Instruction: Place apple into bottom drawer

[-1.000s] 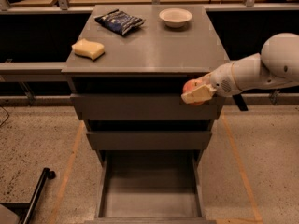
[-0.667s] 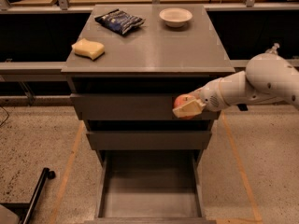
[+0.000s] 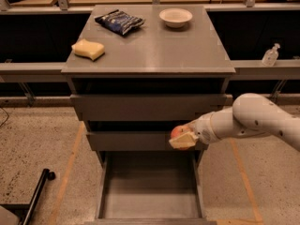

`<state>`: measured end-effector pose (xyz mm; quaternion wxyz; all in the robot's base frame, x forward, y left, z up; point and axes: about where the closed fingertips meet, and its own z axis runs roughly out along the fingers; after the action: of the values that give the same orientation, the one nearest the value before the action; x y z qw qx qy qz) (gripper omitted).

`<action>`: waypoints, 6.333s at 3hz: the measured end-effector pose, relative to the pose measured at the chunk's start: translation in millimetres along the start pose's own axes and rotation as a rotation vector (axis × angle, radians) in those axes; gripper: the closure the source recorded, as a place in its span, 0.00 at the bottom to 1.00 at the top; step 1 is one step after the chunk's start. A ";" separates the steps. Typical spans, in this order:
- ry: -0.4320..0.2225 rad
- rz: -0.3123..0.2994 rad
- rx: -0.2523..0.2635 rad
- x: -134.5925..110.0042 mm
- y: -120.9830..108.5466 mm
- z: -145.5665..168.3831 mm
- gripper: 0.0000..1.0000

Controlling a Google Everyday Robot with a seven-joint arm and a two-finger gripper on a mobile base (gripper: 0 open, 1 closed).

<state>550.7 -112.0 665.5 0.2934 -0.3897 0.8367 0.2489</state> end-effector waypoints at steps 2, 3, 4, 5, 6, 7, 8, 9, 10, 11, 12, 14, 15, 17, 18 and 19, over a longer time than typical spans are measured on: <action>0.030 0.065 -0.024 39.3 19.6 23.5 1.00; 0.036 0.062 -0.046 53.8 25.4 42.0 1.00; 0.039 0.067 -0.069 78.3 27.9 70.8 1.00; 0.050 0.090 -0.081 111.0 25.6 101.3 1.00; 0.055 0.159 -0.079 149.0 15.6 133.2 1.00; 0.038 0.252 -0.120 167.3 11.2 151.8 1.00; 0.079 0.239 -0.098 174.8 13.3 156.3 1.00; 0.058 0.205 -0.066 175.5 10.5 161.9 1.00; 0.027 0.168 -0.069 184.9 2.4 182.6 1.00; 0.004 0.159 -0.069 195.9 -11.7 204.6 1.00; -0.004 0.169 -0.076 207.7 -28.4 226.1 1.00; -0.008 0.220 -0.046 223.4 -44.3 248.4 1.00; -0.030 0.235 -0.043 230.5 -46.2 260.4 1.00; -0.027 0.194 -0.060 262.7 -46.4 348.2 1.00; -0.024 0.183 -0.059 264.4 -43.4 352.7 1.00; -0.014 0.111 -0.031 265.0 -36.3 360.3 1.00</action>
Offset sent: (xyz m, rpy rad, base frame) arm -0.0254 0.0052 -0.0350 0.0089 0.0627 -0.0247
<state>547.8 -34.4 223.6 0.2790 -0.3456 0.8509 0.2805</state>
